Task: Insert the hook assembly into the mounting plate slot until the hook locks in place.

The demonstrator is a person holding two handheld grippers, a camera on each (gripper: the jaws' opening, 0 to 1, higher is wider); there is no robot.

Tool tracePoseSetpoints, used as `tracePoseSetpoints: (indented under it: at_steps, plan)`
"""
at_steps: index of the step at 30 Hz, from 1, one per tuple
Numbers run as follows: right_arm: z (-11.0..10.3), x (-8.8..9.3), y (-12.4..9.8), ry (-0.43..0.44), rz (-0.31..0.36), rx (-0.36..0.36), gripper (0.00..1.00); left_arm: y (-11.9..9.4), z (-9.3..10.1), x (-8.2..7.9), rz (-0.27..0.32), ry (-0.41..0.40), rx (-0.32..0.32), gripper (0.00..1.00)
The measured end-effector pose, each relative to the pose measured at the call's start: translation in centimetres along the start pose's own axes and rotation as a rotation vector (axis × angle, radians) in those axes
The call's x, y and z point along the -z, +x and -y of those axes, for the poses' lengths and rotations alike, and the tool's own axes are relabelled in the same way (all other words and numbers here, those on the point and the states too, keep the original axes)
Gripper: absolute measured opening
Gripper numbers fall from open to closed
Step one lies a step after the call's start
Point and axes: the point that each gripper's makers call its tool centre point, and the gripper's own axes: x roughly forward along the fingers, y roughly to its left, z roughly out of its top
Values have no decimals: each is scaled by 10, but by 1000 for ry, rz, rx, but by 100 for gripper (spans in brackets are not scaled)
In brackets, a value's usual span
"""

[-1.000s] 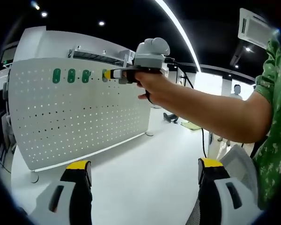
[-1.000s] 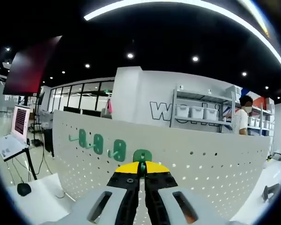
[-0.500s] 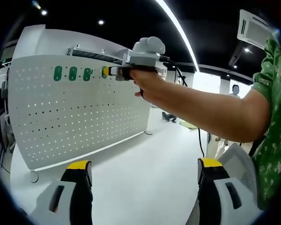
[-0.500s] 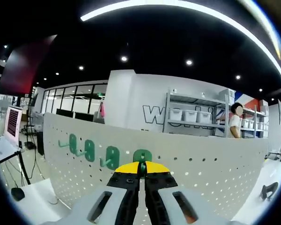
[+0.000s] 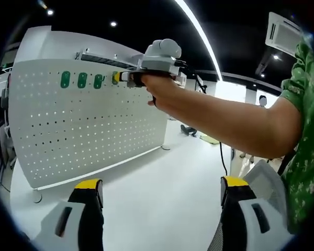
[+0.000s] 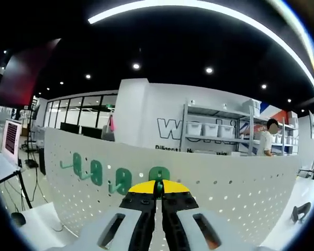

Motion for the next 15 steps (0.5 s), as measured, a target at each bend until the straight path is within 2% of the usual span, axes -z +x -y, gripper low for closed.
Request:
tracePoseSetpoints:
  at_steps: [15]
  plan:
    - [0,3,3,-1,-12,6,1,1,-4,1,0,-8,7,95]
